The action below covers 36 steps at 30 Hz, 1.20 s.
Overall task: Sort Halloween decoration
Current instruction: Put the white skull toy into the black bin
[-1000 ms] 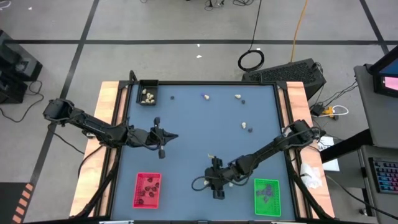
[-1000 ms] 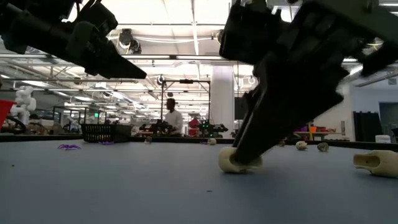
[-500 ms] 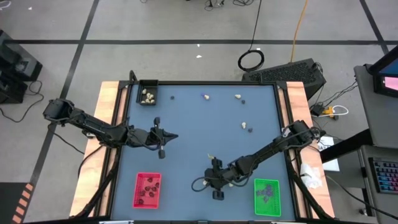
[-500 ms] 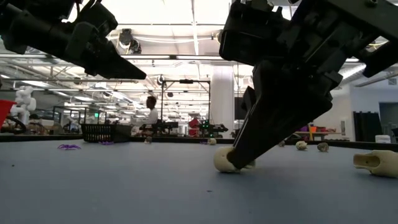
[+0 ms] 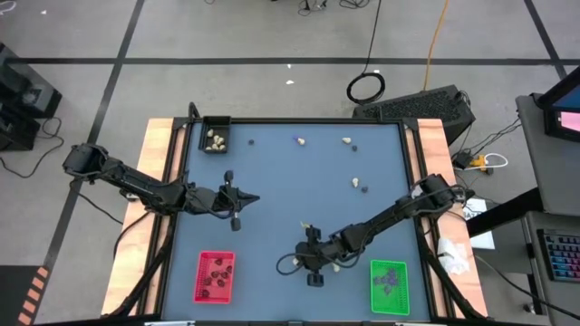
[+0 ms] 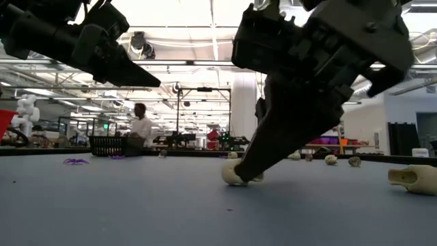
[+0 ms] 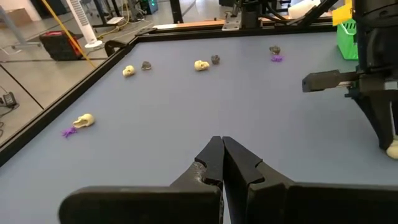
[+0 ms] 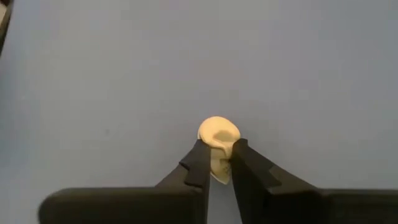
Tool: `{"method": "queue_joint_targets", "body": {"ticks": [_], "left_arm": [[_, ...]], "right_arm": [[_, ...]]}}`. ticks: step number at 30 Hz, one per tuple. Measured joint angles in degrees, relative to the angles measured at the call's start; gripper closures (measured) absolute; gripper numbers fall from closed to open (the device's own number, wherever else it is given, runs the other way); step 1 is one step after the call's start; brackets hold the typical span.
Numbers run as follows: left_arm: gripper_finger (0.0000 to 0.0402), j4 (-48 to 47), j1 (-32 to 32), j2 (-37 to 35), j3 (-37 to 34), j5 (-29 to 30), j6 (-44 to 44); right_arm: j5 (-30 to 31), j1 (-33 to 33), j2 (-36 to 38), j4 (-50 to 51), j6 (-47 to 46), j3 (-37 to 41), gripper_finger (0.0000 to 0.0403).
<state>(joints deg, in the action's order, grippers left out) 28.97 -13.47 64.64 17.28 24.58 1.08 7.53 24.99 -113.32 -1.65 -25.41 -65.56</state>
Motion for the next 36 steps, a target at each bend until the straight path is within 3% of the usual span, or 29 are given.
{"method": "queue_joint_targets", "body": {"ticks": [12, 20, 25, 28, 36], "left_arm": [[0.0401, 0.00, 0.00, 0.00, 0.00, 0.00, 0.00], [0.0401, 0.00, 0.00, 0.00, 0.00, 0.00, 0.00], [0.0401, 0.00, 0.00, 0.00, 0.00, 0.00, 0.00], [0.0401, 0.00, 0.00, 0.00, 0.00, 0.00, 0.00], [0.0401, 0.02, 0.00, 0.00, 0.00, 0.00, 0.00]], "right_arm": [[0.00, -0.18, -0.02, 1.57, 6.65, -2.70, 0.0276], [0.49, 0.31, 0.00, 9.01, 16.74, -6.15, 0.0278], [5.88, 1.82, 0.00, 9.67, 24.32, -6.15, 0.0279], [9.20, 2.25, 0.00, 9.69, 26.79, -6.15, 0.0279], [9.03, 2.21, -2.74, 8.94, 29.06, -6.14, 0.0280]]}}
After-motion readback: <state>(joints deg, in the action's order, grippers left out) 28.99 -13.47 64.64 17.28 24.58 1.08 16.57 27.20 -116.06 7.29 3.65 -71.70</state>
